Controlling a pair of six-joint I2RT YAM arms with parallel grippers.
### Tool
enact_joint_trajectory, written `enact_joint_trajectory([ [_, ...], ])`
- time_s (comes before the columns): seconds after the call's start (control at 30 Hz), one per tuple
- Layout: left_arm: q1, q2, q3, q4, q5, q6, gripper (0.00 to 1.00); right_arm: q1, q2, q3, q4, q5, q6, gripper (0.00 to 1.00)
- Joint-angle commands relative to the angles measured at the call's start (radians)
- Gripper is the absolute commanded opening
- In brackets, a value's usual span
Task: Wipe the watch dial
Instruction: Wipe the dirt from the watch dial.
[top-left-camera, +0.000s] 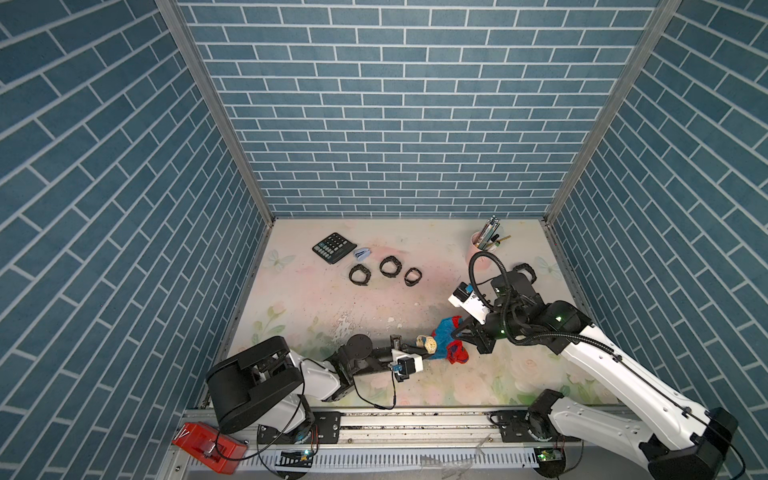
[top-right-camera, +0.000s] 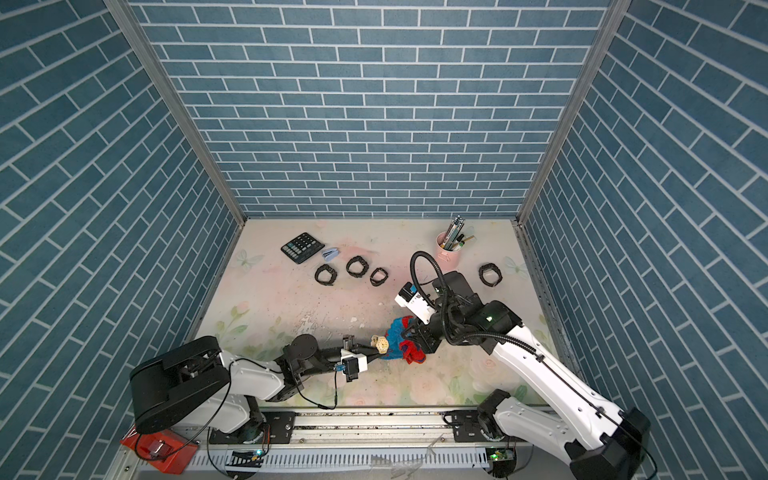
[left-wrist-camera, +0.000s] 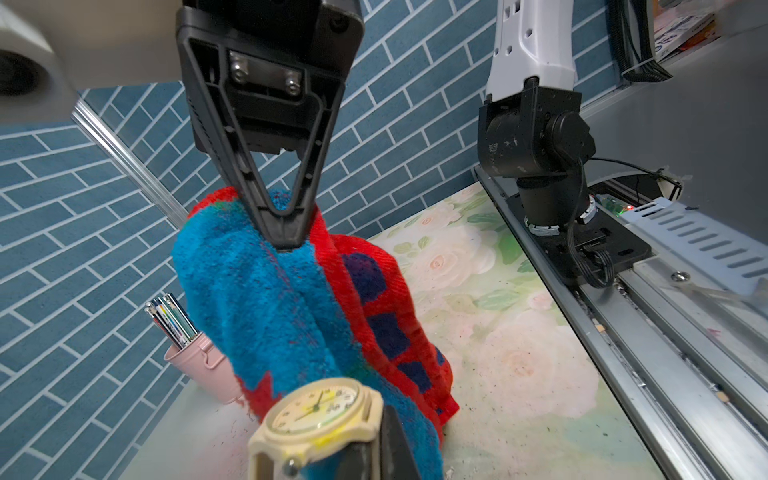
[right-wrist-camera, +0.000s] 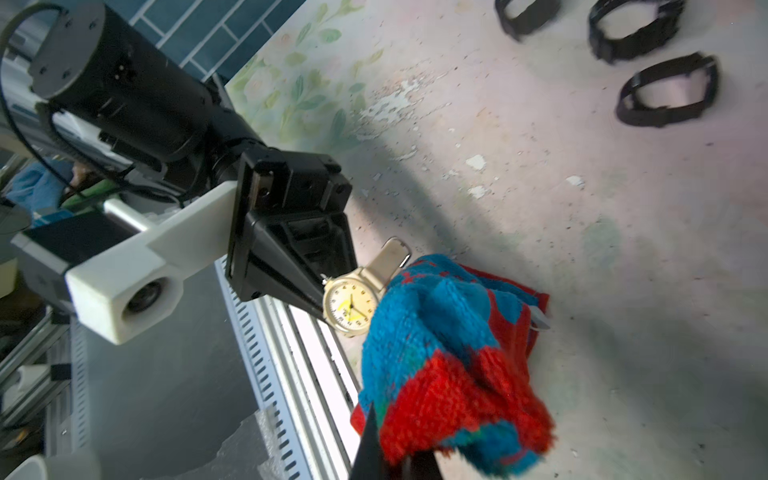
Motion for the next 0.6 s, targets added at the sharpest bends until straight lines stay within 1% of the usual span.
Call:
enact_joint_trajectory([
  [0.0, 0.003, -0.008, -0.011, 0.018, -0.022, 0.014, 0.00, 0.020, 0.032, 0.036, -0.010, -0.153, -0.045, 0.00],
  [0.07, 0.004, -0.008, -0.010, 0.017, -0.012, 0.015, 0.00, 0.030, 0.044, 0.032, 0.016, -0.185, -0.018, 0.00],
  [0.17, 0.003, -0.001, -0.007, 0.014, -0.005, 0.020, 0.00, 0.038, 0.037, -0.004, 0.122, -0.238, 0.062, 0.00],
  [0.27, 0.003, 0.004, -0.009, 0.016, 0.008, 0.026, 0.00, 0.039, 0.055, -0.021, 0.190, -0.277, 0.113, 0.00],
  [0.37, 0.002, -0.004, -0.003, 0.014, 0.046, 0.022, 0.00, 0.039, 0.085, -0.020, 0.191, -0.222, 0.119, 0.00],
  [0.4, 0.002, -0.006, -0.002, 0.014, 0.045, 0.022, 0.00, 0.040, 0.099, -0.011, 0.178, -0.197, 0.121, 0.00],
  [0.47, 0.002, -0.007, -0.009, 0.014, 0.030, 0.022, 0.00, 0.040, 0.129, 0.018, 0.129, -0.190, 0.098, 0.00],
  [0.57, 0.002, -0.019, -0.011, 0.014, 0.018, 0.016, 0.00, 0.058, 0.147, 0.031, 0.110, -0.153, 0.088, 0.00],
])
